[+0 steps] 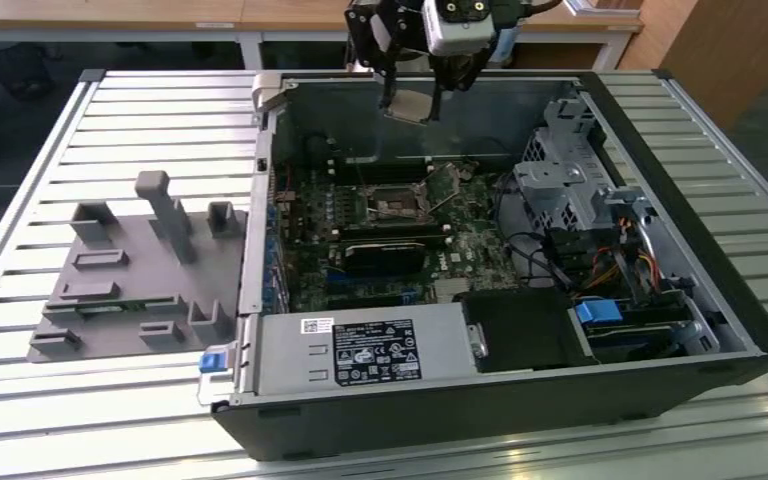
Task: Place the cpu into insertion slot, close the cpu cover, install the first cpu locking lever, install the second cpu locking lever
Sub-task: 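Place the cpu into insertion slot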
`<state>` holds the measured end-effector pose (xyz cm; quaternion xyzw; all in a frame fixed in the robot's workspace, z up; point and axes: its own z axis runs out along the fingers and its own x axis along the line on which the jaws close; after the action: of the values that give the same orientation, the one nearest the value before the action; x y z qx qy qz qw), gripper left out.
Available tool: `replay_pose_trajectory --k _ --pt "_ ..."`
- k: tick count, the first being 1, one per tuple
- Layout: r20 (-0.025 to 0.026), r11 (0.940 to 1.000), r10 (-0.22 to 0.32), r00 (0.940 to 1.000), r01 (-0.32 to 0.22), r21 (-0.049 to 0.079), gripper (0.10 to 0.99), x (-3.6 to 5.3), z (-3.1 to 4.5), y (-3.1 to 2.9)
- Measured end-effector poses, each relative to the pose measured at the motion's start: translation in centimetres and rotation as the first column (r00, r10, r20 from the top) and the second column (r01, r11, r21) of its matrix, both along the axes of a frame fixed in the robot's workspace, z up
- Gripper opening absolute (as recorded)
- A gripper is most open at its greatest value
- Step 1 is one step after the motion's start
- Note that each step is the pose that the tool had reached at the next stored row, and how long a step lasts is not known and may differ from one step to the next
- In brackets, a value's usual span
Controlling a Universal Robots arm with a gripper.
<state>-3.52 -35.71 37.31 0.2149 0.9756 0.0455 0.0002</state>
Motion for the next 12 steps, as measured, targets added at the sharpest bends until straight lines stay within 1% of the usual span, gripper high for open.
replay_pose_trajectory --k 3,6,9,12 --pt "0.0 0.9985 -0.054 0.9985 0.054 0.0 0.537 0.0 -0.08 0.0" --pt "0.0 0.9939 -0.11 0.9939 0.11 0.0 0.537 0.0 -0.17 0.0" --pt "0.0 0.9866 -0.163 0.9866 0.163 0.0 0.537 0.0 -0.25 0.0" --pt "0.0 0.9763 -0.216 0.9763 0.216 0.0 0.537 0.0 -0.33 0.0"
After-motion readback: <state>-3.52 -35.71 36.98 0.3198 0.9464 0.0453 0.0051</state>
